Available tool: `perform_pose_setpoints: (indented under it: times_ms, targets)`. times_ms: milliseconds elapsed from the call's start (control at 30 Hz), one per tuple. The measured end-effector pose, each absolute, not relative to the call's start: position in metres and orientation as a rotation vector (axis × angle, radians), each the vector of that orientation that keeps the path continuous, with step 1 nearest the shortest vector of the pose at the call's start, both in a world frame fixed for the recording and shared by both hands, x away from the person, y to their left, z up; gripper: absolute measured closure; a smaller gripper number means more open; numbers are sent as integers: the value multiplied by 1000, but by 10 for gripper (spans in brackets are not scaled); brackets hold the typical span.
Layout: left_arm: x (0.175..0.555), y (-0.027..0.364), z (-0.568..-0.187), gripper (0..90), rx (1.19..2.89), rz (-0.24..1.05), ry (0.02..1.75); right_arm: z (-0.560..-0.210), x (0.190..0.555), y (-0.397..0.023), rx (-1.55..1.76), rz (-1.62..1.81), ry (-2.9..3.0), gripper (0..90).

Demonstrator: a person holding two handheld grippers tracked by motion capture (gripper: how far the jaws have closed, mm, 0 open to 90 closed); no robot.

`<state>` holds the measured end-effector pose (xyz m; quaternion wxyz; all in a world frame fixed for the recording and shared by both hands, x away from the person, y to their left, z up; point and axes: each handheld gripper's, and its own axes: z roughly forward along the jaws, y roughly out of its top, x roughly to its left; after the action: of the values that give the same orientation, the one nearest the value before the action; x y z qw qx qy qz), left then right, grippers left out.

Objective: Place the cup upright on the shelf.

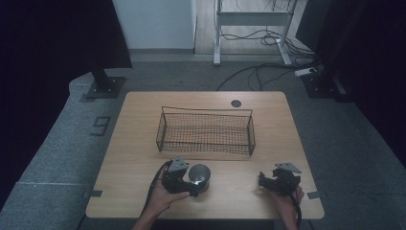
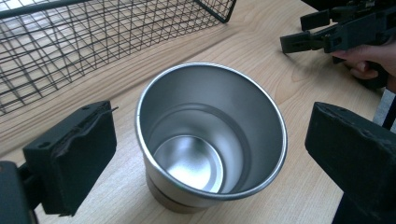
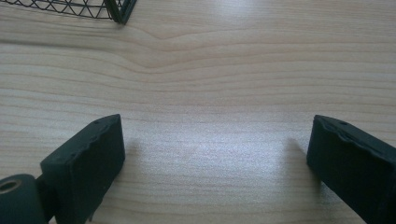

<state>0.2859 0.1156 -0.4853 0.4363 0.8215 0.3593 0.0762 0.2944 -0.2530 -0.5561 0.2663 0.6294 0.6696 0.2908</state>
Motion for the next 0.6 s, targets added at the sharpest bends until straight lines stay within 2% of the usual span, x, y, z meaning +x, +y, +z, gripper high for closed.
perform_pose_setpoints:
  times_ms: [600]
  targets:
    - [293, 94, -501, 21, 2102, 216, 910, -556, 294, -253, 1701, 786, 1805, 46]
